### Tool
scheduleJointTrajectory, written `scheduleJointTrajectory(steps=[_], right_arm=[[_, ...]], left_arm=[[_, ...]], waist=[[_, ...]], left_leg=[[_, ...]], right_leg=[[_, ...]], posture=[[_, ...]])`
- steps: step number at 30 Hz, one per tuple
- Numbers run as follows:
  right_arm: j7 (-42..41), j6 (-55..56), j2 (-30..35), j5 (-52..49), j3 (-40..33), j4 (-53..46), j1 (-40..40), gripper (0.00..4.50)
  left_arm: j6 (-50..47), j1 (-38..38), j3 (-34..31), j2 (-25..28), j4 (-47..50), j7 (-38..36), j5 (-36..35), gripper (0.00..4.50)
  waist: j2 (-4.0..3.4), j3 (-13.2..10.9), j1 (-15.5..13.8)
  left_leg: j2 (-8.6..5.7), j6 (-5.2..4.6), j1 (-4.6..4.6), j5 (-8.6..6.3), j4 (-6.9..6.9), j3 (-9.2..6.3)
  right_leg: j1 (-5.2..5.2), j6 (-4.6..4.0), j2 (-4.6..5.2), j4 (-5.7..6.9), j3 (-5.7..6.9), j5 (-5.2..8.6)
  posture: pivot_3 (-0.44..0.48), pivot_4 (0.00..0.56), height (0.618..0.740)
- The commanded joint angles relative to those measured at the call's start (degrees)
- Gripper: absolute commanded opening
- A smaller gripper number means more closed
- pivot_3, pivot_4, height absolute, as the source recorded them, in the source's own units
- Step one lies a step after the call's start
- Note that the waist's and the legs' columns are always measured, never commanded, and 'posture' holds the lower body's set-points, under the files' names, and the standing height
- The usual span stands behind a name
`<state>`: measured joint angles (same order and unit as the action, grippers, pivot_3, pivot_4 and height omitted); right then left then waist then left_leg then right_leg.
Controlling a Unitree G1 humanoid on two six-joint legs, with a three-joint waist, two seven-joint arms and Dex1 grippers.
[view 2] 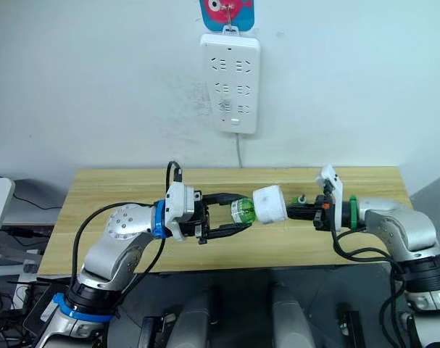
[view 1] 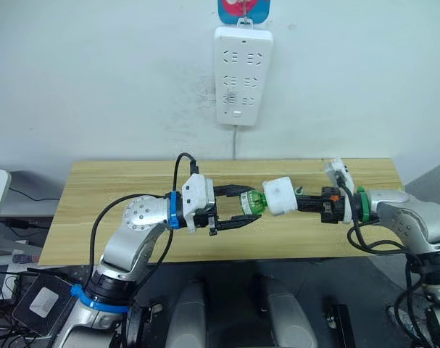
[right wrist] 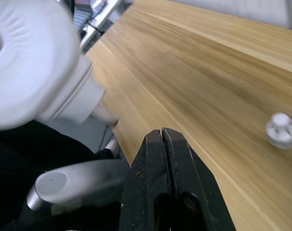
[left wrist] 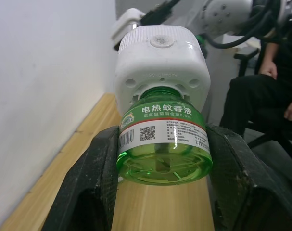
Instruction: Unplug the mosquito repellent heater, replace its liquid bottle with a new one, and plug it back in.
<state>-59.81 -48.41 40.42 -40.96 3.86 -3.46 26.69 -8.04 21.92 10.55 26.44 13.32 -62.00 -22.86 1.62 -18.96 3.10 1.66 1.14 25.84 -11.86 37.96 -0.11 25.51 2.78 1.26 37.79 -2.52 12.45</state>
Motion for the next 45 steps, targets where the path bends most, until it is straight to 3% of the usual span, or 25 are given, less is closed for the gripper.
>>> scheduleJointTrajectory(steps=[1, 6, 11, 21, 26, 30, 35, 38, 45], right_arm=[[0.85, -4.98, -1.08, -4.87, -1.91, -5.1, 0.86, 0.04], [1.73, -16.55, 1.51, -14.79, -5.14, -15.02, 0.44, 0.04], [6.44, -23.37, 1.29, -22.79, -8.28, -18.01, 3.31, 0.04], [11.44, -27.97, -0.63, -26.73, -9.71, -8.26, 16.94, 0.04], [9.08, -20.43, -0.94, -16.38, -3.55, -3.08, 20.42, 0.04], [4.34, -11.73, 0.06, -6.81, 2.67, 0.53, 18.24, 0.04], [2.16, -7.21, 1.22, -0.46, 5.38, 2.25, 11.13, 0.04], [0.66, -9.39, 2.48, -1.87, 4.74, -1.84, 7.4, 0.04], [2.36, -25.16, 4.08, -18.17, -4.14, -13.61, 5.26, 0.04]], left_arm=[[0.17, 0.97, 0.22, -0.81, 0.75, -0.47, -1.27, 2.26], [0.84, 2.59, -0.52, -1.48, -2.36, 0.85, 0.11, 2.26], [1.77, 2.36, -0.08, -1.61, -2.97, -0.09, 0.82, 2.26], [2.64, 0.54, 0.81, -1.0, -1.93, -1.9, 1.18, 2.26], [2.62, -0.29, 1.15, -0.82, -0.98, -2.64, 0.89, 2.26], [2.42, -0.15, 0.91, -1.08, -0.66, -2.61, 0.79, 2.26], [1.15, -0.51, 0.13, -1.25, 0.79, -1.59, -0.15, 2.26], [0.7, -0.74, -0.1, -1.17, 1.2, -0.96, -0.17, 2.26], [1.5, -0.69, -0.5, -0.7, -1.01, -0.42, 0.82, 2.26]], waist=[[0.0, 0.0, 0.0], [0.0, 0.0, -0.09], [0.0, 0.0, 0.09], [0.0, 0.0, 0.17], [0.0, 0.0, 0.18], [0.0, -0.01, 0.12], [0.0, -0.01, -0.13], [-0.01, -0.01, -0.07], [0.0, -0.01, 0.07]], left_leg=[[0.0, 0.0, 0.0, 0.0, 0.01, 0.0], [0.01, 0.0, 0.01, 0.0, 0.01, -0.02], [0.01, 0.0, 0.0, 0.0, 0.01, -0.05], [0.0, 0.0, 0.01, 0.0, 0.0, -0.01], [0.01, 0.0, 0.02, 0.0, 0.0, -0.01], [0.01, 0.0, 0.03, 0.0, 0.0, -0.02], [0.0, 0.0, 0.04, 0.0, -0.01, -0.03], [0.01, 0.0, 0.04, 0.0, -0.01, -0.02], [0.05, 0.0, -0.01, 0.0, 0.0, -0.07]], right_leg=[[0.0, 0.0, 0.0, 0.0, 0.0, 0.0], [0.01, -0.02, 0.03, 0.05, 0.02, -0.01], [0.0, -0.02, 0.01, 0.07, 0.03, -0.01], [0.02, -0.03, 0.02, 0.04, 0.02, -0.02], [0.03, -0.04, 0.01, 0.05, 0.02, -0.02], [0.04, -0.03, 0.02, 0.04, 0.04, -0.02], [0.03, -0.04, 0.04, 0.0, 0.06, -0.02], [0.04, -0.04, 0.04, 0.03, 0.04, -0.02], [0.04, -0.01, -0.02, 0.1, 0.04, 0.0]], posture=[[-0.094, 0.299, 0.74], [-0.098, 0.301, 0.74], [-0.106, 0.303, 0.74], [-0.108, 0.309, 0.74], [-0.108, 0.309, 0.74], [-0.092, 0.315, 0.74], [-0.083, 0.32, 0.74], [-0.08, 0.321, 0.74], [-0.091, 0.323, 0.74]])
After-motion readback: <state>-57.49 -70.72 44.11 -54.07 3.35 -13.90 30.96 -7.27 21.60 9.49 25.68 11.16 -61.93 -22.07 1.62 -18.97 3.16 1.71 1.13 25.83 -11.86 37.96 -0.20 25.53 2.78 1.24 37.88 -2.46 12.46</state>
